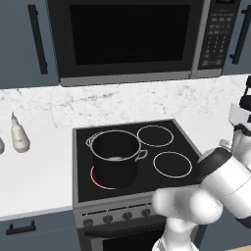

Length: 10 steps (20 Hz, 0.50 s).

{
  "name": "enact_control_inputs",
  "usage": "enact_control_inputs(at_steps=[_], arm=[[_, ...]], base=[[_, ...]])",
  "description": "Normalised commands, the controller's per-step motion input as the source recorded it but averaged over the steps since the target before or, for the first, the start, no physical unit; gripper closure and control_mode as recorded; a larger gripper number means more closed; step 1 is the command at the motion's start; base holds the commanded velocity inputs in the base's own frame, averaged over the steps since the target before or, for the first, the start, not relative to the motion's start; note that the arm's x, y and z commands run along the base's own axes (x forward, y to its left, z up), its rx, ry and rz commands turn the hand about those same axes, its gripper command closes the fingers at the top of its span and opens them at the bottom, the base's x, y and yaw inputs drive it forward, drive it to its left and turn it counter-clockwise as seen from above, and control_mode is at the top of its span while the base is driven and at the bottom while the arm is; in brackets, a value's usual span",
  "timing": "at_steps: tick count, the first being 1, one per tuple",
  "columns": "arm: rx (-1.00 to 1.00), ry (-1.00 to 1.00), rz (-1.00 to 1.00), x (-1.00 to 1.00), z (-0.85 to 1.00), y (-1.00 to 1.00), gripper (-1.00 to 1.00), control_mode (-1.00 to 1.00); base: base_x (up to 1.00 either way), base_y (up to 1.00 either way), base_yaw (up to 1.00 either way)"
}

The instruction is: Put the onion and broccoli in the pot. Retrieve the spatula and lightly stir the vegetables in the pot.

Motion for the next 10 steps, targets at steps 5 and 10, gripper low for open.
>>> enact_control_inputs(at_steps=[5, 10], arm=[[0.18, -0.2, 0.0, -0.72, 0.88, 0.16, 1.0, -1.0], [0.21, -0.06, 0.0, -0.51, 0.95, 0.07, 1.0, -1.0]], base=[[0.0, 0.0, 0.0], [0.0, 0.0, 0.0]])
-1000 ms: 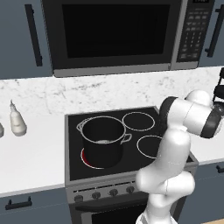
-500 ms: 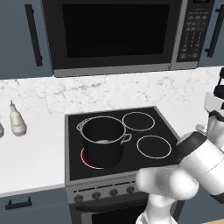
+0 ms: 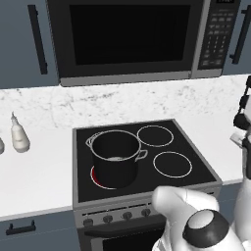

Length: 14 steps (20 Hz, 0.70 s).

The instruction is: Put the onion and broccoli in the pot. Retrieve the spatula and lightly stir the vegetables in the pot.

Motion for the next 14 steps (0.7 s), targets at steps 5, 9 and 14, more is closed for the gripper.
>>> enact_control_inputs(at_steps=[5, 9, 14], arm=[[0.26, 0.04, 0.0, -0.46, 0.75, 0.07, 1.0, -1.0], [0.33, 0.12, 0.0, -0.31, 0.47, 0.21, 1.0, -1.0], [0.43, 0.07, 0.0, -0.46, 0.34, 0.26, 1.0, -1.0]], base=[[0.0, 0.0, 0.0], [0.0, 0.0, 0.0], [0.0, 0.0, 0.0]])
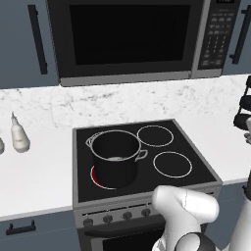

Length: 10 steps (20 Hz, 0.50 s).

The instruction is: Put the onion and broccoli in the pot. Retrieve the spatula and lightly stir the vegetables in the pot.

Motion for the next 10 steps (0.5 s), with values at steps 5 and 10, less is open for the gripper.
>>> enact_control_inputs(at_steps=[5, 10], arm=[[0.5, 0.04, 0.0, -0.46, 0.24, 0.29, 1.0, -1.0], [0.53, 0.17, 0.0, -0.12, 0.24, 0.52, 1.0, -1.0]], base=[[0.0, 0.0, 0.0], [0.0, 0.0, 0.0]])
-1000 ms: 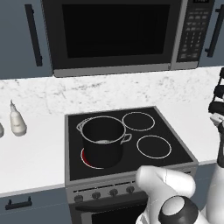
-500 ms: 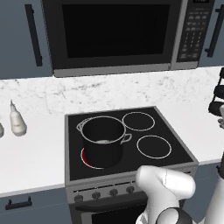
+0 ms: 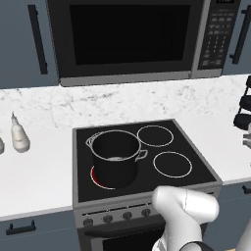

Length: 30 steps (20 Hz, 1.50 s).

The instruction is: Put the onion and broccoli in the pot. Retrieve the spatula and lightly stir the vegetables in the pot.

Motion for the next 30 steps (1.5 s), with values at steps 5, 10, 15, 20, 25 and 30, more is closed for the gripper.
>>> enact_control_inputs(at_steps=[5, 10, 15, 20, 25, 30], arm=[[0.52, 0.08, 0.0, -0.14, 0.4, 0.35, 1.0, -1.0], [0.54, 0.11, 0.0, -0.13, 0.33, 0.23, 1.0, -1.0], [0.49, 0.13, 0.0, -0.01, 0.18, 0.41, 1.0, -1.0], [0.42, 0.16, 0.0, 0.0, 0.21, 0.39, 1.0, -1.0], [0.33, 0.2, 0.0, 0.0, 0.15, 0.44, 1.0, -1.0], [0.19, 0.13, 0.0, 0.0, 0.12, 0.31, 1.0, -1.0]], base=[[0.0, 0.0, 0.0], [0.0, 0.0, 0.0], [0.0, 0.0, 0.0], [0.0, 0.0, 0.0], [0.0, 0.0, 0.0], [0.0, 0.0, 0.0]])
